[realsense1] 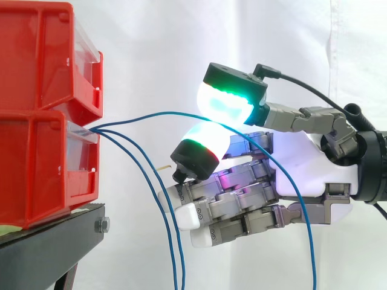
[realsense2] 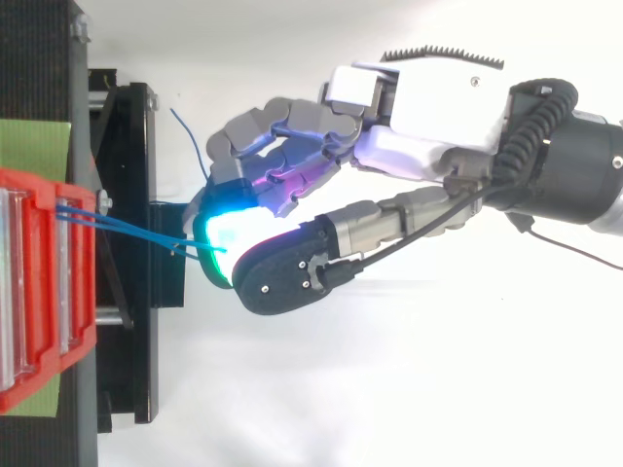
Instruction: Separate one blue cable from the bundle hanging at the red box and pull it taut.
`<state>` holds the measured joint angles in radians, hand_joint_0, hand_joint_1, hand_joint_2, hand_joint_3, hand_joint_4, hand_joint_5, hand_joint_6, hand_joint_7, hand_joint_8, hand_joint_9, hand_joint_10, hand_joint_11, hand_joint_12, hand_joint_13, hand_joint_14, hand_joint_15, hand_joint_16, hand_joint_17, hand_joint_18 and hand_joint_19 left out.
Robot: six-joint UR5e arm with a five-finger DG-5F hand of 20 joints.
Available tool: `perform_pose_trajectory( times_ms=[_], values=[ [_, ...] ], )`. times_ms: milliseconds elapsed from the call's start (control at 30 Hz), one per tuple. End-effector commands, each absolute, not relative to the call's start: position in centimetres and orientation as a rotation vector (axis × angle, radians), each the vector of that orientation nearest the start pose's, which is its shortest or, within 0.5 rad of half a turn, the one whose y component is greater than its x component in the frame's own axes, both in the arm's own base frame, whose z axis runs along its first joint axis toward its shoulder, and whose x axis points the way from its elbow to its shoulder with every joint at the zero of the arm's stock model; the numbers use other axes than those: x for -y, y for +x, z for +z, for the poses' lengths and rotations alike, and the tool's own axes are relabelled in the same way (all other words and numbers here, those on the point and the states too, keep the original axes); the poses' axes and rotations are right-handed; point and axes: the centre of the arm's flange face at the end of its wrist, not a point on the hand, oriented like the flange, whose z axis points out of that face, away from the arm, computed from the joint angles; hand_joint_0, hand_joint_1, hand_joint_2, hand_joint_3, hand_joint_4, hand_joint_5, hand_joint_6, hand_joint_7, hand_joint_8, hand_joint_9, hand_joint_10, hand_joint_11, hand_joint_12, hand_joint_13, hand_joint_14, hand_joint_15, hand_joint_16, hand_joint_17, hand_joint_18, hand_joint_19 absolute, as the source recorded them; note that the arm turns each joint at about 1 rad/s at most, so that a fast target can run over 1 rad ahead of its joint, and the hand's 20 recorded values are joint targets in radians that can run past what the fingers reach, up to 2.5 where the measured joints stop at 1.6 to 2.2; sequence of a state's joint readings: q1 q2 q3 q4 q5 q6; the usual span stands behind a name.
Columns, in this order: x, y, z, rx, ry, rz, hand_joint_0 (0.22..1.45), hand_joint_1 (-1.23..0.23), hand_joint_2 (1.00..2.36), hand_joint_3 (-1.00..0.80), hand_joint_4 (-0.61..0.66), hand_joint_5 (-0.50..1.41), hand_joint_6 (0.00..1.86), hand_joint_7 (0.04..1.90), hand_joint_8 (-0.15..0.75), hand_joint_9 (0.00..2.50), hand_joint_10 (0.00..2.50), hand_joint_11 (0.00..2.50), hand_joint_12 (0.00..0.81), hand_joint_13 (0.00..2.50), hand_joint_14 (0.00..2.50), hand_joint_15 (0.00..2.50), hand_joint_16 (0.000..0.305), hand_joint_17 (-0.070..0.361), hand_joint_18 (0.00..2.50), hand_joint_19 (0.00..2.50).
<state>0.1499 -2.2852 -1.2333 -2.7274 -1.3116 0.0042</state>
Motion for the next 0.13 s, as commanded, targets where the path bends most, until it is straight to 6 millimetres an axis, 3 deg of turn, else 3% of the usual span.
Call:
perform_pose_trajectory(
  times_ms=[0,100],
  values=[
    [4.69,75.84,24.29,-1.096,1.241,1.153,0.65,-0.70,1.03,-0.04,0.03,-0.19,0.91,1.46,0.333,0.82,0.02,0.55,0.286,0.61,0.00,0.07,0.033,0.075,0.59,0.34],
    [4.69,75.83,24.40,-1.094,1.241,1.154,0.65,-0.70,1.03,-0.04,0.03,-0.19,0.91,1.46,0.333,0.82,0.02,0.55,0.286,0.61,0.00,0.07,0.033,0.075,0.59,0.33]
  ],
)
